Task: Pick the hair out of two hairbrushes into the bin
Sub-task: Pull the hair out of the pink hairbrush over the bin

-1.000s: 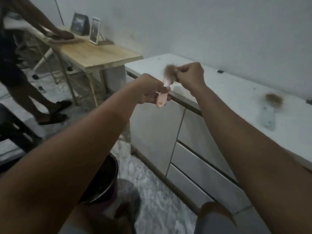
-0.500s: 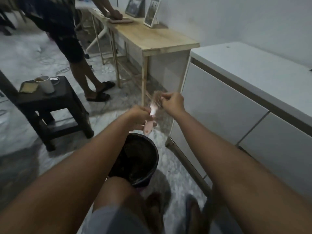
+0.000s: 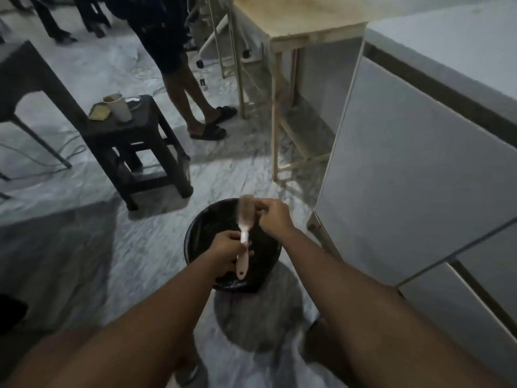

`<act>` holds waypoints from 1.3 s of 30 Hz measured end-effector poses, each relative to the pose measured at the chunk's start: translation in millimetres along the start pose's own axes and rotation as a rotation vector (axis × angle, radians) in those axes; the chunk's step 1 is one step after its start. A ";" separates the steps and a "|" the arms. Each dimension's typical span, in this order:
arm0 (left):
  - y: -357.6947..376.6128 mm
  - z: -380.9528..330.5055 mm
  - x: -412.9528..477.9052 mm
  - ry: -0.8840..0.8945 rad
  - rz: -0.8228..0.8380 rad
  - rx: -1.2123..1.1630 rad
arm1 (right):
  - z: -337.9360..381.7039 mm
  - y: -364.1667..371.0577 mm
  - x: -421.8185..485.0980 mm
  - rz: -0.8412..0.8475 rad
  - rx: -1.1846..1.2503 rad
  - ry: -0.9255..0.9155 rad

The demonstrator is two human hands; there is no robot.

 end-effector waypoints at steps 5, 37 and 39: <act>-12.4 32.3 28.8 -0.037 -0.002 -0.100 | -27.7 43.1 17.0 0.186 -0.067 -0.010; -75.3 105.1 102.5 -0.015 -0.105 -0.364 | -129.5 128.1 66.5 0.292 -0.427 0.274; -67.7 106.2 103.4 -0.007 -0.078 -0.342 | -115.6 133.6 70.8 0.250 -0.132 0.189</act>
Point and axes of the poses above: each hand's wrist, its own x-axis towards the middle knuckle, its own y-axis out of the palm, z = x × y, the point moved 8 cm from there along x, towards the middle knuckle, and after that the axes turned 3 degrees about z, right-handed, at the moved point
